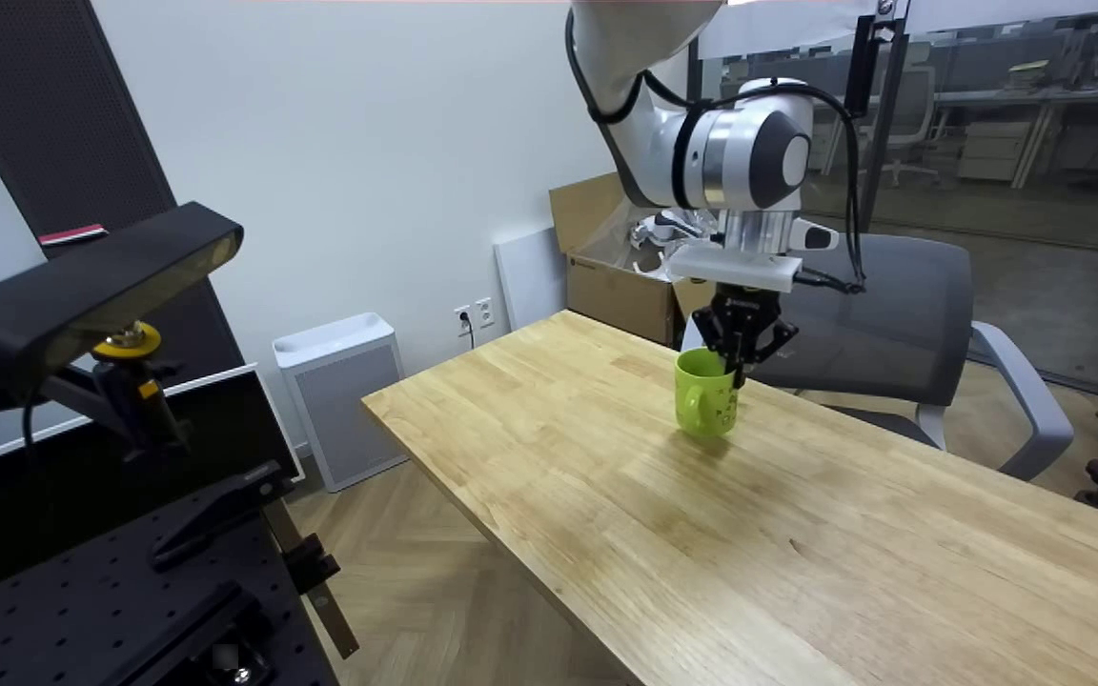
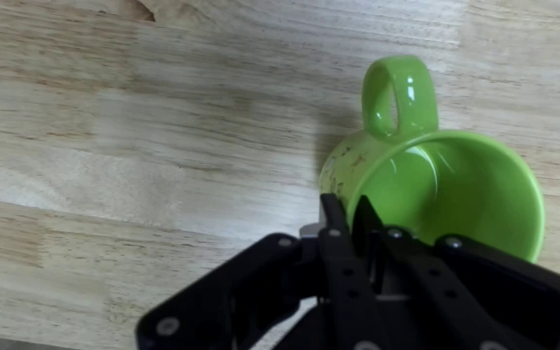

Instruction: Move the yellow mug forward

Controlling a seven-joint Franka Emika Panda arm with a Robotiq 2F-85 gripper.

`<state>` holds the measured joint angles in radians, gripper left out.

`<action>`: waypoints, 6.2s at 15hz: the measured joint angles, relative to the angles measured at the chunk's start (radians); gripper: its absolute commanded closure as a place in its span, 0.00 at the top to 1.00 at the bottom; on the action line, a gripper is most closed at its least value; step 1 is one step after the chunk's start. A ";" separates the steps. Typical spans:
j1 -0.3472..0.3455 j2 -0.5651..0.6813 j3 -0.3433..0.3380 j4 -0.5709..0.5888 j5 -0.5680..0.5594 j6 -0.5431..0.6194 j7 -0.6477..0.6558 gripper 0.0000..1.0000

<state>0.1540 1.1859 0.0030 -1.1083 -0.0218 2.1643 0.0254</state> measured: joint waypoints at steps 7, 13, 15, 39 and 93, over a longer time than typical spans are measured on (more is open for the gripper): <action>-0.029 -0.018 -0.014 -0.019 0.000 -0.020 -0.001 0.02; -0.100 -0.068 -0.040 -0.112 0.000 -0.010 -0.002 0.02; -0.129 -0.096 -0.050 -0.157 0.001 0.004 -0.002 0.02; -0.354 -0.341 -0.053 -0.686 0.128 0.341 -0.070 0.02; -0.279 -0.352 -0.151 -0.789 0.039 0.332 -0.061 1.00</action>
<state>-0.1255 0.8339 -0.1475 -1.8969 0.0169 2.4965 -0.0351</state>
